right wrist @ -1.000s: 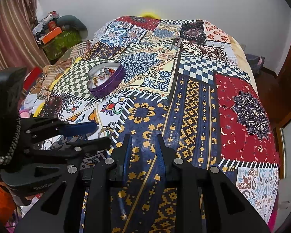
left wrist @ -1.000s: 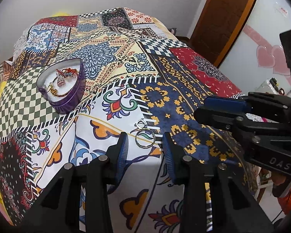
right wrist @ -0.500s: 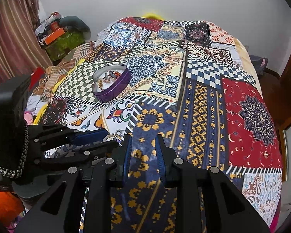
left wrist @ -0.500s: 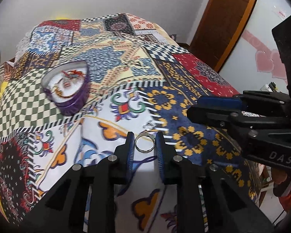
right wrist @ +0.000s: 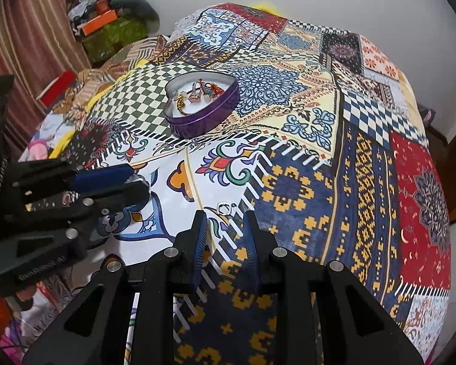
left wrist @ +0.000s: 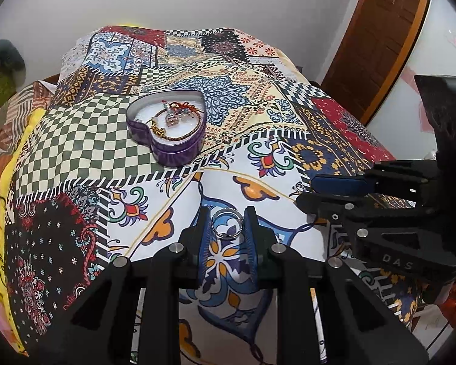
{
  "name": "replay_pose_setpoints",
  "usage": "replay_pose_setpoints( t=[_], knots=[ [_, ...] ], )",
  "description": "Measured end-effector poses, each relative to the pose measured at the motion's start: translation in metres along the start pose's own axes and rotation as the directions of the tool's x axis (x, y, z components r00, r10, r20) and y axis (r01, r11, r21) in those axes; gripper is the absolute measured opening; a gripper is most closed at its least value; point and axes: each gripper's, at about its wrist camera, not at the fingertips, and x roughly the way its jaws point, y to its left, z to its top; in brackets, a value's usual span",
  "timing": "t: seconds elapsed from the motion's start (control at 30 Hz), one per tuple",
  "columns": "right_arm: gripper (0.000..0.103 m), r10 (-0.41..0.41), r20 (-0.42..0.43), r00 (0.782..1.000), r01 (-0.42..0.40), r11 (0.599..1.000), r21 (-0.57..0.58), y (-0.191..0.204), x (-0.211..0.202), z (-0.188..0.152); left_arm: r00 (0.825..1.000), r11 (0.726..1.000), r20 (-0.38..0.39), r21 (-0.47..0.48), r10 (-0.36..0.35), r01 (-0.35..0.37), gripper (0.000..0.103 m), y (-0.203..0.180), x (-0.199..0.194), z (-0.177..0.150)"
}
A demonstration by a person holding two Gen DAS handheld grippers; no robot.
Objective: Organize jewelry
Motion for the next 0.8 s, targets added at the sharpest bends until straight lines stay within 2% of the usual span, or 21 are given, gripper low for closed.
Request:
replay_pose_setpoints(
  t=[0.23,0.3,0.4,0.6,0.8],
  knots=[
    [0.022,-0.001,0.013,1.0,0.001,1.0,-0.029,0.002,0.003,0.0,1.0,1.0,0.007,-0.008,-0.001,0.001,0.021,0.001,0.002,-0.001],
    [0.013,0.004,0.011,1.0,-0.003,1.0,-0.03,0.003,0.005,0.001,1.0,1.0,0.01,-0.005,0.001,-0.001,0.021,0.0,0.0,-0.002],
    [0.009,0.012,0.008,1.0,-0.012,1.0,-0.024,0.002,0.007,0.002,1.0,1.0,0.015,-0.004,0.004,-0.004,0.021,-0.001,-0.002,-0.002],
    [0.008,0.004,0.021,1.0,-0.004,1.0,-0.009,0.001,0.001,0.003,0.999,1.0,0.031,-0.007,0.013,-0.012,0.021,-0.001,-0.011,0.0],
    [0.008,-0.011,0.077,0.997,0.01,1.0,0.013,-0.002,-0.018,0.009,0.998,1.0,0.065,-0.006,0.026,-0.026,0.021,0.001,-0.024,0.007]
  ],
)
